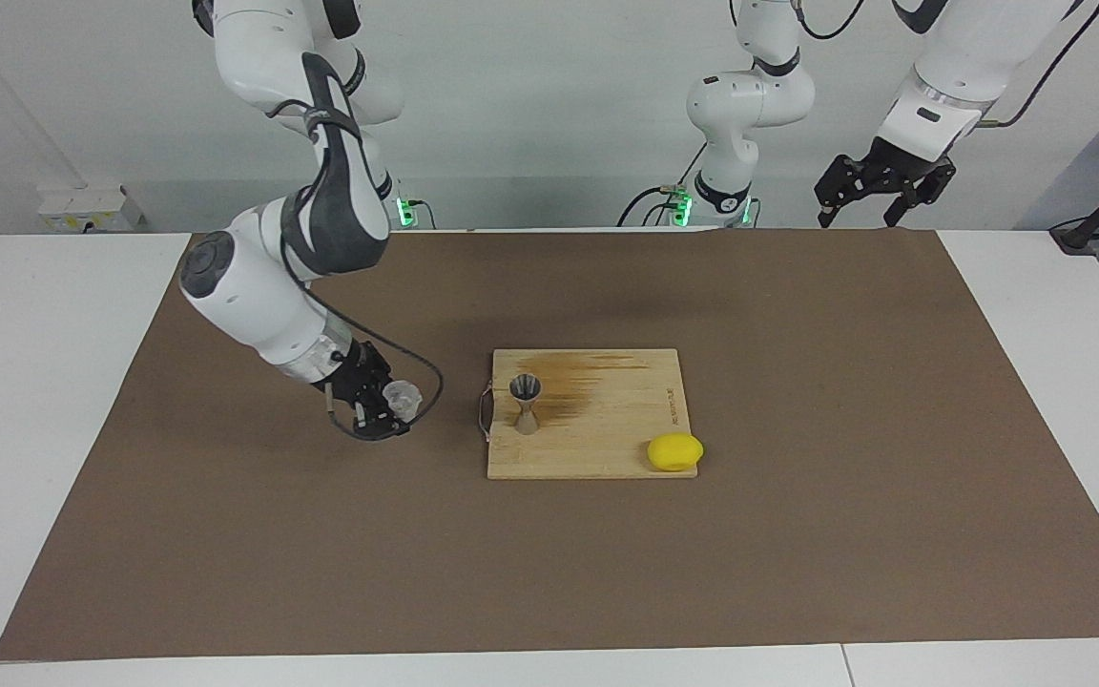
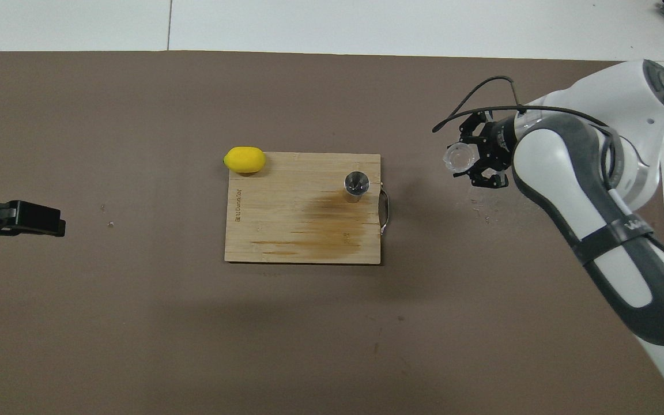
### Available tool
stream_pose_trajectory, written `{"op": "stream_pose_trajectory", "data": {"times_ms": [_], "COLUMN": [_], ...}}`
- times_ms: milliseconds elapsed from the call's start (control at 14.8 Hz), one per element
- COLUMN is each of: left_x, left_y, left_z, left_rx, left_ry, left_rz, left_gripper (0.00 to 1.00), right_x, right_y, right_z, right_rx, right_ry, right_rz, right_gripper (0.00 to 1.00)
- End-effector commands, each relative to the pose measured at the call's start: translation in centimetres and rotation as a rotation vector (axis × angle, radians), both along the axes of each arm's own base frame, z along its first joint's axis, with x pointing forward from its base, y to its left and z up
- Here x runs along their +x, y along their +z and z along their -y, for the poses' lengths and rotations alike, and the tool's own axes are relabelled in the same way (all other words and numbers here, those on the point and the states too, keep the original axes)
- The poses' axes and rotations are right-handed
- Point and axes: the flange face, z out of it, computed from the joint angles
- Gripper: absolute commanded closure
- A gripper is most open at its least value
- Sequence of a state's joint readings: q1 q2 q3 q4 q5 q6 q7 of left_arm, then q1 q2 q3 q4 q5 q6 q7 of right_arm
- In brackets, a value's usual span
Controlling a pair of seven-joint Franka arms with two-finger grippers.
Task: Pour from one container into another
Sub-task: 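Carry the glass back and lower it onto the table with the right gripper, then open the right gripper and withdraw it from the glass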
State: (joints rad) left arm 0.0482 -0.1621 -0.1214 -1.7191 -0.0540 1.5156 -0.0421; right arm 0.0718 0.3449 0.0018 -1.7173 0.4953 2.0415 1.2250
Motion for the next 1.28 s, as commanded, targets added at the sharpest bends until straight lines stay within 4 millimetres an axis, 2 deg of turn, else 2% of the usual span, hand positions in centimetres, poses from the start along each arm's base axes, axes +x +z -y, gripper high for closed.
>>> {"op": "stream_pose_trajectory", "data": {"times_ms": [0, 203, 405, 743, 810, 878, 945, 1013, 1216], "left_x": [-0.9, -0.9, -0.8, -0.8, -0.8, -0.8, -0.8, -0.8, -0.7], "left_y": [0.2, 0.1, 0.2, 0.3, 0.2, 0.2, 0.3, 0.3, 0.3], "left_z": [-0.1, -0.1, -0.2, -0.1, -0.2, -0.2, -0.3, -0.3, -0.2], "left_rx": [0.005, 0.005, 0.004, 0.004, 0.003, 0.002, 0.002, 0.002, 0.004], "left_ry": [0.011, 0.011, 0.012, -0.008, -0.025, -0.054, -0.047, -0.040, 0.001], "left_rz": [-0.003, -0.005, 0.006, 0.005, 0.004, 0.008, 0.009, 0.009, 0.009], "left_gripper": [0.00, 0.00, 0.00, 0.00, 0.00, 0.00, 0.00, 0.00, 0.00], "right_x": [-3.0, -4.5, -5.2, -6.1, -6.3, -6.4, -6.5, -6.5, -6.3], "right_y": [-2.8, -6.3, -11.1, -12.6, -12.9, -13.0, -13.4, -13.4, -12.2], "right_z": [5.0, 10.8, 15.1, 16.1, 16.5, 16.3, 15.9, 15.8, 15.9], "right_rx": [0.091, 0.146, 0.230, 0.237, 0.239, 0.236, 0.230, 0.228, 0.223], "right_ry": [0.009, 0.023, 0.041, 0.031, 0.023, 0.026, 0.026, 0.021, 0.023], "right_rz": [0.021, 0.040, 0.059, 0.051, 0.046, 0.046, 0.041, 0.038, 0.055], "right_gripper": [0.98, 0.99, 0.98, 0.90, 0.84, 0.61, 0.18, 0.00, 0.00]}}
